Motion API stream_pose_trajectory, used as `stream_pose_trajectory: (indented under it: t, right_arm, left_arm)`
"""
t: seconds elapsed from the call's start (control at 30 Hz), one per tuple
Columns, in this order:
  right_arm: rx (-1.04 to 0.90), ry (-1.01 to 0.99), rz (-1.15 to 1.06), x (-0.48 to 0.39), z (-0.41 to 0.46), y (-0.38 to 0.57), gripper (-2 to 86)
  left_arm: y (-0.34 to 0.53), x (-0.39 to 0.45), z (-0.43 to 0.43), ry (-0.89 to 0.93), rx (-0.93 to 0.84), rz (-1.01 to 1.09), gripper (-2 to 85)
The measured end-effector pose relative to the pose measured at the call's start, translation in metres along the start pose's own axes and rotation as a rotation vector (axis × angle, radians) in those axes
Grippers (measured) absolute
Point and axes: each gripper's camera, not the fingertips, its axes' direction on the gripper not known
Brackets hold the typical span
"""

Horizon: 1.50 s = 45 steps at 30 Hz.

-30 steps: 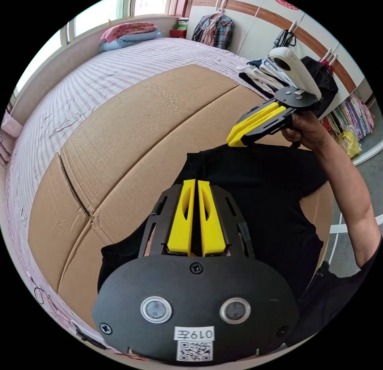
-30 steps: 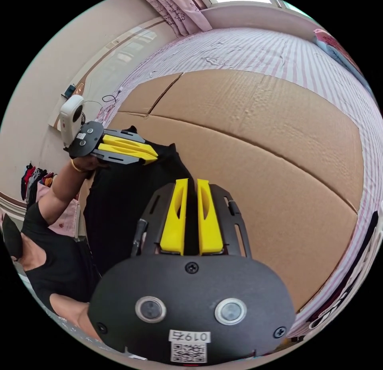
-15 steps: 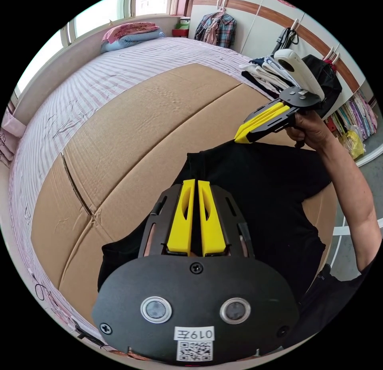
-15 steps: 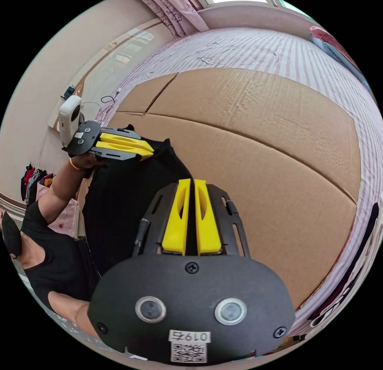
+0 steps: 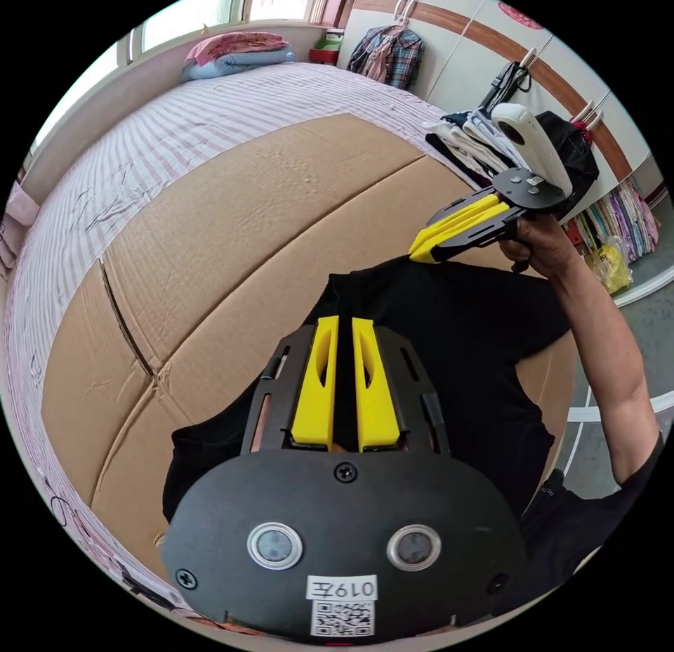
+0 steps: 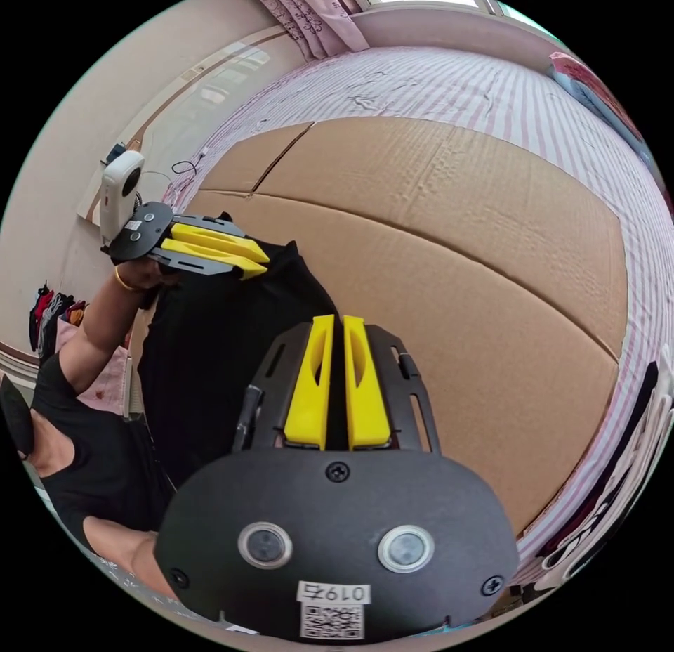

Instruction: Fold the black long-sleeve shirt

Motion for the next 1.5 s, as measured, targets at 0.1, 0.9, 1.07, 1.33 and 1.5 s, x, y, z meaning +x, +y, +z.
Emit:
stream_pose_trajectory:
  t: [0.1,0.9,1.07,1.33,1.5]
  right_arm:
    - [-0.004,0.002,-0.002,-0.005,-0.001,-0.003,3.5]
    - [0.049,0.008,-0.105,-0.111,-0.001,-0.078,5.6]
    - [-0.031,0.005,-0.277,-0.179,0.021,-0.113,5.9]
    - [-0.114,0.081,-0.319,-0.23,0.047,-0.129,4.8]
    - [-0.082,0.156,-0.331,-0.254,0.045,-0.12,-0.1]
  left_arm:
    - [0.005,-0.007,-0.004,0.028,0.009,-0.025,1.1]
    - [0.173,-0.134,-0.083,-0.072,0.126,-0.256,0.9]
    - [0.172,-0.114,-0.072,-0.129,0.058,-0.136,0.9]
    - [0.185,-0.098,-0.063,-0.196,0.007,-0.104,1.3]
    - [0.203,-0.09,-0.065,-0.245,0.008,-0.092,1.3]
